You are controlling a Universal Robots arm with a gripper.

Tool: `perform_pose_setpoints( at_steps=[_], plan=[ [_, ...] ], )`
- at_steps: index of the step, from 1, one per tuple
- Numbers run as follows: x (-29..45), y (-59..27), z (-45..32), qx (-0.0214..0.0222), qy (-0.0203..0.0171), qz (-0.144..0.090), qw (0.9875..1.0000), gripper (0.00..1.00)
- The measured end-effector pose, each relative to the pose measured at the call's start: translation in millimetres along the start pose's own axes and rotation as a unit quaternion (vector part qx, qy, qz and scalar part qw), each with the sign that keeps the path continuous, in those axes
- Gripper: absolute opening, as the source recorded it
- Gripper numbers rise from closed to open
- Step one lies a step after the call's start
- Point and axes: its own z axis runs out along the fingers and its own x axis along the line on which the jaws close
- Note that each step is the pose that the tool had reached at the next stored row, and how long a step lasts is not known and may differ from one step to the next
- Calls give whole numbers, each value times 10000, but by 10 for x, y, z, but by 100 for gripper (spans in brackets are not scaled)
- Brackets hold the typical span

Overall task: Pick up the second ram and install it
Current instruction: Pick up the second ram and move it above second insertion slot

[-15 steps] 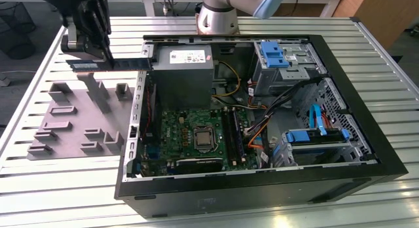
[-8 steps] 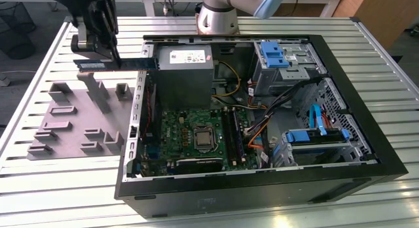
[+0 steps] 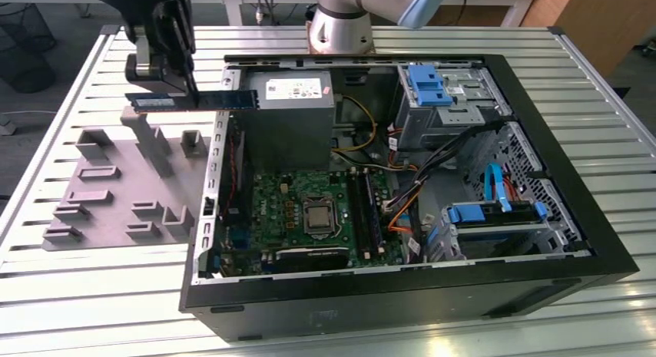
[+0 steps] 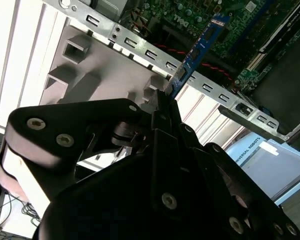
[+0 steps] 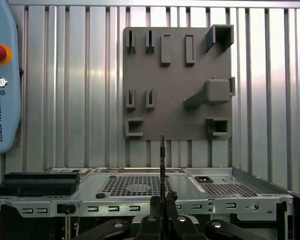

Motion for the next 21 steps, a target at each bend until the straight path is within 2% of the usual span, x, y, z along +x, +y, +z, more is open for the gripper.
perform_pose_setpoints(
  at_steps=[21],
  plan=[
    [-8, -437, -7, 0, 0, 0, 10000, 14]
  ],
)
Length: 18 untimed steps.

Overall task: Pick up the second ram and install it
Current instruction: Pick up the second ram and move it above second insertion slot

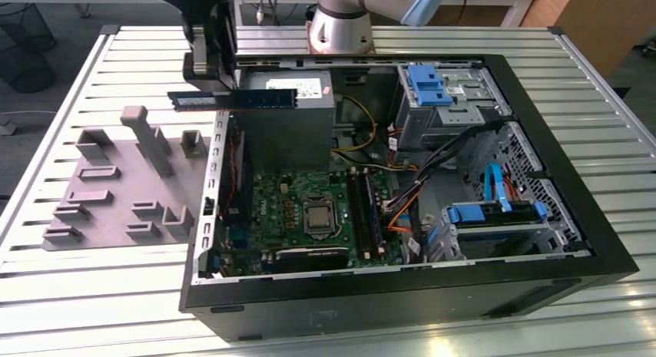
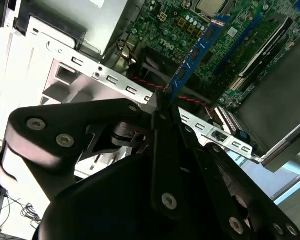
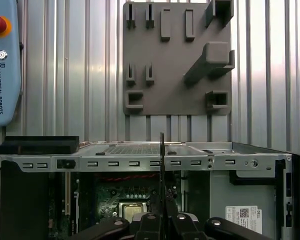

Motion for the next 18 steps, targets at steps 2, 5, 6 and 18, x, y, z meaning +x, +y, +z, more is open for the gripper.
perform_pose_setpoints(
  at_steps=[2, 5, 6, 18],
  plan=[
    [-1, -42, 0, 0, 0, 0, 10000, 14],
    [-2, -111, -2, 0, 0, 0, 10000, 14],
    [-2, -135, -2, 0, 0, 0, 10000, 14],
    [-10, -565, -9, 0, 0, 0, 10000, 14]
  ],
)
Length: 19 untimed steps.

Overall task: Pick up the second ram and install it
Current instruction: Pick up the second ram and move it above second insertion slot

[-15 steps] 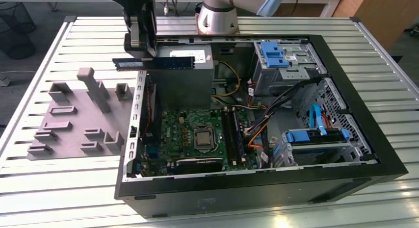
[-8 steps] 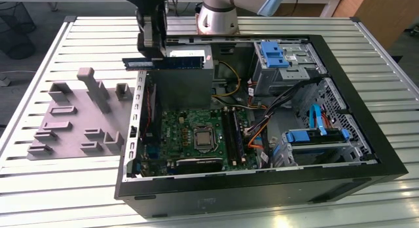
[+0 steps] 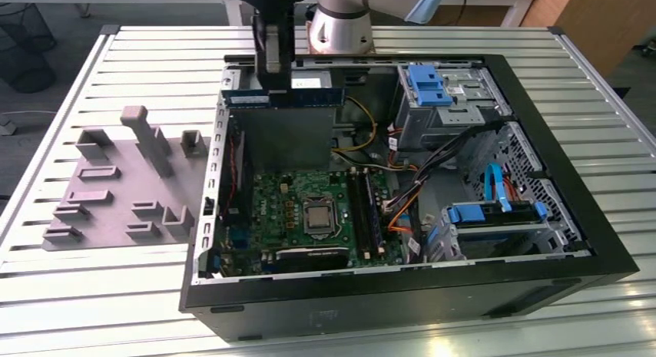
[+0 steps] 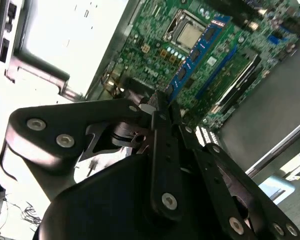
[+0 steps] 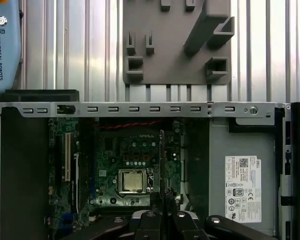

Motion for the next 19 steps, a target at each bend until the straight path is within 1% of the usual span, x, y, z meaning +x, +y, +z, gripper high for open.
perform_pose_setpoints(
  at_steps=[19],
  plan=[
    [-12, -629, -10, 0, 0, 0, 10000, 14]
  ],
)
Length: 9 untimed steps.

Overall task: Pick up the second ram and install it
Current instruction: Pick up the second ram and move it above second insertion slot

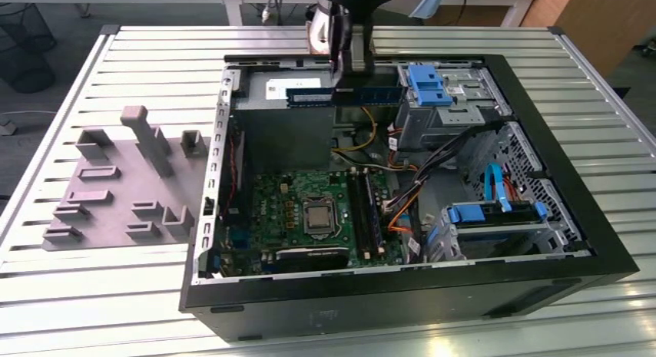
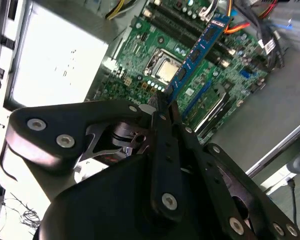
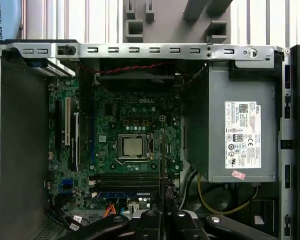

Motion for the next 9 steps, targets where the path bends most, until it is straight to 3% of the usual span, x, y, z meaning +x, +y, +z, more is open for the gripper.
perform_pose_setpoints(
  at_steps=[9],
  plan=[
    [-5, -296, -5, 0, 0, 0, 10000, 14]
  ],
)
